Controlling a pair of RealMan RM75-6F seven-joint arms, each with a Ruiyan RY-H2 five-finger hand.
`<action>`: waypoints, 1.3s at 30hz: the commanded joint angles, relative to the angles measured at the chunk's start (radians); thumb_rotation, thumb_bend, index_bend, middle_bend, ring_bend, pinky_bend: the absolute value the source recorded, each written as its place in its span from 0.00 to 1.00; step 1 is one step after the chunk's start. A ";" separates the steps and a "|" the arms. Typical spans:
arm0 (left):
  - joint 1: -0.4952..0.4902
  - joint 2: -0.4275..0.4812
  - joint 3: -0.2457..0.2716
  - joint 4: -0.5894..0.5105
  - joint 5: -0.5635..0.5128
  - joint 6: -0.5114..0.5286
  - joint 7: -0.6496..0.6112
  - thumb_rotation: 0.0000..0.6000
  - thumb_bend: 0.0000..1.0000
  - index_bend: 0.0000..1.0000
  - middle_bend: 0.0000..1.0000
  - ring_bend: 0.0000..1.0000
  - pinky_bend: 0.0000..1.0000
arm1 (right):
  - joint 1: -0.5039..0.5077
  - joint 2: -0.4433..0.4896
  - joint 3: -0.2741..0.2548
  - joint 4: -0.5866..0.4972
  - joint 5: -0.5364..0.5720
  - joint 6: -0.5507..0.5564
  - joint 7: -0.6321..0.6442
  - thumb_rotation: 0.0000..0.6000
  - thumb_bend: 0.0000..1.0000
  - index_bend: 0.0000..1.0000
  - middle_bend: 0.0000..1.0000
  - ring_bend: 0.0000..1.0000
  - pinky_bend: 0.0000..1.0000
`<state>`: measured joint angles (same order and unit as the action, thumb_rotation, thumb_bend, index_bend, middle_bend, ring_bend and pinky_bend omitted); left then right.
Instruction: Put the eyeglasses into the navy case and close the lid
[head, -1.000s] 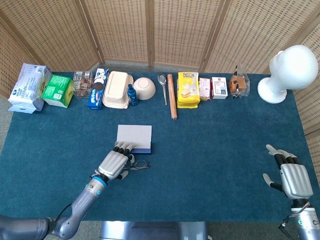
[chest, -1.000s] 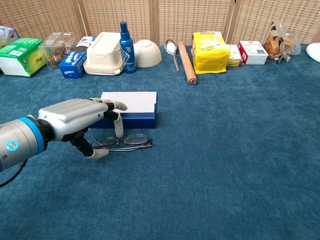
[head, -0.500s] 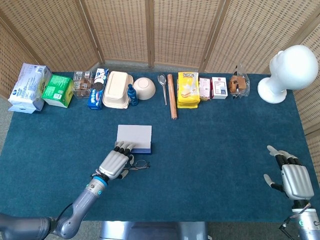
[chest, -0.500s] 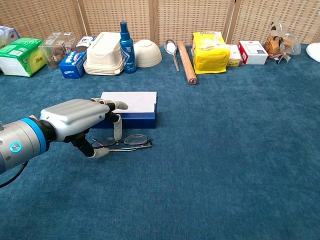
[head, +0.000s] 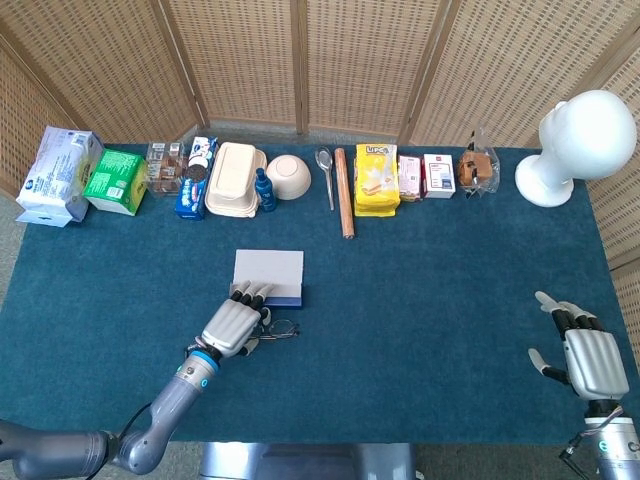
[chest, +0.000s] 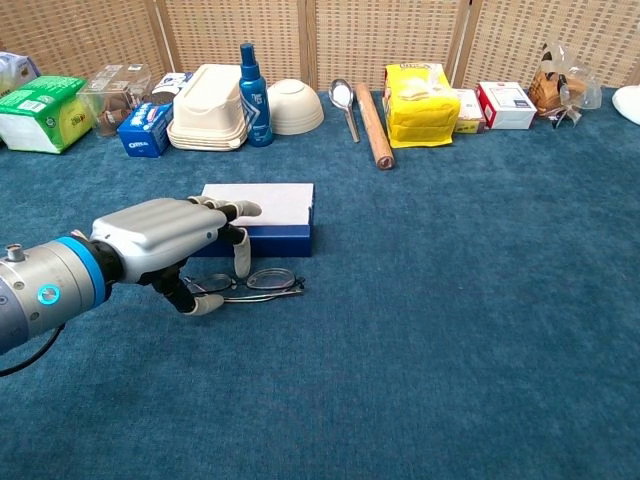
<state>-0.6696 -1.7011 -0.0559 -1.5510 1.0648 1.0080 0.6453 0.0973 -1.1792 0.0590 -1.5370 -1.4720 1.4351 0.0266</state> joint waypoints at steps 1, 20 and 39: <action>-0.005 -0.006 0.001 0.006 -0.001 -0.002 0.006 1.00 0.33 0.39 0.02 0.00 0.00 | -0.001 0.000 0.000 0.001 0.000 0.001 0.002 1.00 0.27 0.16 0.30 0.21 0.28; -0.007 -0.009 0.026 0.009 0.052 0.020 0.015 1.00 0.42 0.58 0.05 0.00 0.00 | -0.012 0.003 0.006 -0.001 -0.002 0.020 0.033 1.00 0.27 0.17 0.31 0.22 0.29; 0.013 0.023 0.028 -0.015 0.100 0.058 -0.020 1.00 0.47 0.62 0.09 0.00 0.00 | -0.014 0.001 0.011 -0.001 -0.006 0.028 0.034 1.00 0.27 0.18 0.31 0.22 0.29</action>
<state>-0.6578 -1.6798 -0.0282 -1.5644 1.1631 1.0643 0.6270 0.0833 -1.1779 0.0698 -1.5389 -1.4773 1.4626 0.0602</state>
